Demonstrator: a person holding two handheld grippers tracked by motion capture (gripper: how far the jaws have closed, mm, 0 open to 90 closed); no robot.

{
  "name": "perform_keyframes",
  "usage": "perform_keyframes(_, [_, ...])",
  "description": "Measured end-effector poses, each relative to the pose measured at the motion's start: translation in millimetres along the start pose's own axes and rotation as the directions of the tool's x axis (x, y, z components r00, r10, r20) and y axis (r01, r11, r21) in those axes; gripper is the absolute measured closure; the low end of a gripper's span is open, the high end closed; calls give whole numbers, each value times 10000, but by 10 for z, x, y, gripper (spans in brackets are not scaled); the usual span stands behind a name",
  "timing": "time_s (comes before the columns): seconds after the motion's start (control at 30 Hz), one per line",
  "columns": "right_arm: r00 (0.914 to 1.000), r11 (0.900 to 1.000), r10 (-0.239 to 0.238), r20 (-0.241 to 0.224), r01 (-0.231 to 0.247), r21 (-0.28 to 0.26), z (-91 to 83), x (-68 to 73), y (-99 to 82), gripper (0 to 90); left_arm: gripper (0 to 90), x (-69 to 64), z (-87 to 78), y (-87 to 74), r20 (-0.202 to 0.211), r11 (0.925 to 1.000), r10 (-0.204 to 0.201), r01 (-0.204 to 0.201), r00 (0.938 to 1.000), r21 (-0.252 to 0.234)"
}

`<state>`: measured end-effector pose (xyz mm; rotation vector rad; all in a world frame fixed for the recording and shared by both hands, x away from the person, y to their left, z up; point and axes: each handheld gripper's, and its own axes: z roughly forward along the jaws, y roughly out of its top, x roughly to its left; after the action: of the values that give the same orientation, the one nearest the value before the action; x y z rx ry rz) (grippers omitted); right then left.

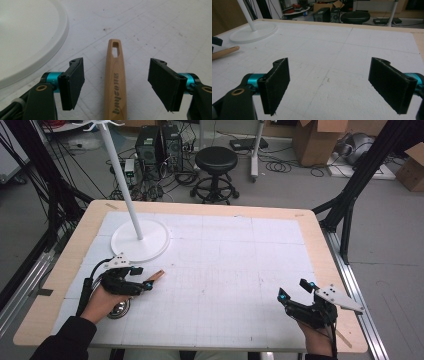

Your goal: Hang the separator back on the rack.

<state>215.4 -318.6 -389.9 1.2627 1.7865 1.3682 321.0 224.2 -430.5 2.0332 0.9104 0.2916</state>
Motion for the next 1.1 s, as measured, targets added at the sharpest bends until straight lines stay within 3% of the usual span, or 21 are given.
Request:
perform_keyframes(0.37, [10000,10000,-59,-29,59,-10,-2,0,1,164,393,-13,116,-33,-378,9940,252,-210,9990,1074])
perform_keyframes(0.53, [10000,10000,43,-51,-43,23,-7,9,0,164,463,-6,119,-30,-439,9926,206,-152,9988,1206])
perform_keyframes(0.7, [10000,10000,-30,-48,30,11,-3,5,0,164,525,-65,122,-16,-768,9858,861,-737,9933,1509])
perform_keyframes(0.83, [10000,10000,8,-47,-8,46,-5,6,-1,164,606,-110,138,20,-705,9800,1122,-986,9912,1731])
perform_keyframes(0.93, [10000,10000,7,-48,-7,26,-5,4,-1,164,647,-151,160,50,-795,9756,1278,-1109,9886,1898])
perform_keyframes(1.1, [10000,10000,-27,-55,27,10,-7,0,0,164,660,-167,168,53,-876,9751,1296,-1109,9877,1919])
